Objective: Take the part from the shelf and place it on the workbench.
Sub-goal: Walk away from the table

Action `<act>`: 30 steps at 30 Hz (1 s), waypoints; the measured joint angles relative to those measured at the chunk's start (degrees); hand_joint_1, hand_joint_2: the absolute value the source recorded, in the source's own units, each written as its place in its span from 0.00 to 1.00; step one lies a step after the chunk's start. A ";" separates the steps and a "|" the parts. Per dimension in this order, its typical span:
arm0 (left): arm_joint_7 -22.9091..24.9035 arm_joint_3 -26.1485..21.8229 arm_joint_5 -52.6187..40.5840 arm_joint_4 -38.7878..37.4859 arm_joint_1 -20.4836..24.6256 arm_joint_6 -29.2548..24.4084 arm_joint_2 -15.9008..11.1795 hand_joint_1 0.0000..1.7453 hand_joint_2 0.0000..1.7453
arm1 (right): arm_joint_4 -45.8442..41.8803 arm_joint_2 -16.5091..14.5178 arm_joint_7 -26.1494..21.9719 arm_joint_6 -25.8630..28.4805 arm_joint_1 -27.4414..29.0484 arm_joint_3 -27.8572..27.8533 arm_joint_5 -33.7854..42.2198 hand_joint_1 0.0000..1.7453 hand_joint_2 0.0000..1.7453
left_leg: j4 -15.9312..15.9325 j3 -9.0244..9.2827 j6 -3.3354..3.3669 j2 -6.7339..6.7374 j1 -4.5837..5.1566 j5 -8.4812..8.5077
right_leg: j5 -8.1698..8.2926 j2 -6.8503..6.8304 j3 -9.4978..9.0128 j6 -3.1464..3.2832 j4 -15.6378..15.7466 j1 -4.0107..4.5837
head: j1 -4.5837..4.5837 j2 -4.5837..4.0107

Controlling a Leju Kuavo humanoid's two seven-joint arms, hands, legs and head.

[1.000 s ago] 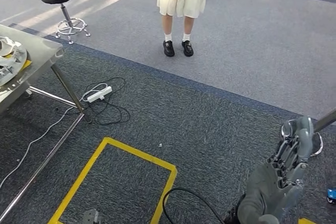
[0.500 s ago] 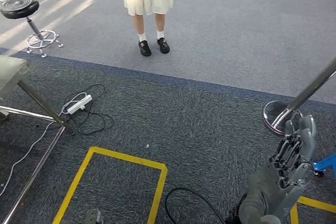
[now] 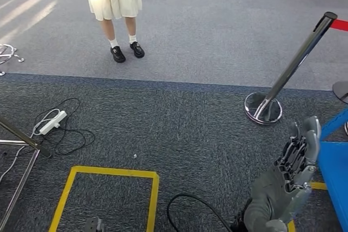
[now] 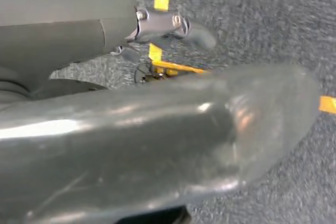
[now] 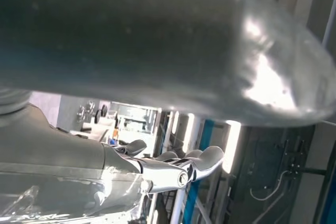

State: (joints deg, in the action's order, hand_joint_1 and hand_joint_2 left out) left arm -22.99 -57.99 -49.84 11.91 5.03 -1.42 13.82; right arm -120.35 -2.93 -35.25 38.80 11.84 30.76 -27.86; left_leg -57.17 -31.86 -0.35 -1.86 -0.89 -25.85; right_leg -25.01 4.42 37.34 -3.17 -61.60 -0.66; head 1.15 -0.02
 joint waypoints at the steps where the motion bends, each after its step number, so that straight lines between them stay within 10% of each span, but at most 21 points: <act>1: 0.00 0.00 -0.01 0.00 -0.05 0.00 -0.01 0.00 0.00 | 0.01 0.00 0.01 0.00 -0.04 0.01 0.01 0.00 0.00 | 0.05 0.04 0.27 0.71 0.08 -0.03 | -1.80 -1.87 1.43 -0.14 -3.15 0.08 | 0.19 0.00; 5: 0.00 -0.01 -0.02 0.00 -0.30 -0.03 -0.07 0.00 0.00 | 0.07 0.00 0.02 -0.01 -0.11 0.03 0.01 0.00 0.00 | 0.05 0.18 0.54 3.72 0.37 -0.27 | -6.13 -4.00 6.39 -0.54 -13.93 0.07 | 0.40 0.00; 9: 0.00 0.00 -0.04 0.00 -0.24 -0.04 -0.08 0.00 0.00 | 0.07 0.00 0.02 0.00 -0.19 0.04 0.01 0.00 0.00 | -0.04 0.98 -0.18 5.93 0.67 -0.94 | -0.47 -7.22 -1.58 -0.05 -0.49 0.21 | 0.37 0.00; 13: 0.00 -0.01 -0.11 0.00 -0.15 -0.03 -0.08 0.00 0.00 | 0.07 0.00 -0.01 0.04 -0.26 0.10 -0.14 0.00 0.00 | 0.23 1.63 -1.51 7.31 0.80 -1.20 | 0.27 -6.77 -2.86 1.38 2.14 0.50 | 0.05 0.00; 16: 0.00 0.00 -0.36 0.00 0.02 0.02 -0.02 0.00 0.00 | -0.01 -0.03 -0.23 0.10 -0.31 -0.16 -1.00 0.00 0.00 | -3.00 0.38 -2.37 4.70 0.53 -3.67 | 0.65 -5.36 -2.93 2.18 2.57 0.21 | -0.15 0.00; 19: 0.00 0.00 -0.50 0.00 -0.12 0.04 -0.08 0.00 0.00 | 0.00 -0.30 -0.62 0.10 -0.22 -0.73 -2.32 0.00 0.00 | -12.86 -4.85 -2.45 2.58 0.51 -7.75 | 0.64 -4.21 -2.87 2.55 2.60 0.24 | -0.46 0.00; 21: 0.00 0.00 -0.58 0.00 -0.24 0.02 -0.11 0.00 0.00 | 0.01 -1.12 -1.21 0.10 0.26 -1.54 -3.50 0.00 0.00 | -13.72 -5.96 -2.35 2.40 0.49 -6.26 | 0.61 -3.46 -2.93 2.59 2.59 0.28 | -0.54 0.00; 25: -0.11 0.00 -0.69 0.00 -0.03 0.22 -0.01 0.00 0.00 | -0.04 -2.82 -2.39 0.12 1.06 -3.10 -4.47 0.00 0.00 | -2.33 -1.31 -1.98 1.98 0.35 0.05 | 0.49 -2.51 -2.92 1.95 2.30 0.40 | -0.66 0.00; 30: -0.89 -0.02 -0.51 0.00 0.01 1.20 0.10 0.00 0.00 | -0.04 -3.13 -2.65 0.14 1.26 -3.31 -4.29 0.00 0.00 | -0.31 -0.71 -0.11 1.82 0.49 0.30 | -0.21 -2.82 -2.22 0.49 1.53 0.30 | -0.58 0.00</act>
State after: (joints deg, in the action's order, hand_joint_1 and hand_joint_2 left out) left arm -23.88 -58.01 -50.35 11.91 5.04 -0.23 13.92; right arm -120.39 -6.05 -37.90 38.94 13.10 27.45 -32.15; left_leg -57.48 -32.57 -0.46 -0.04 -0.39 -25.54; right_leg -25.22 1.60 35.12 -2.68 -60.07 -0.36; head 0.57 -0.02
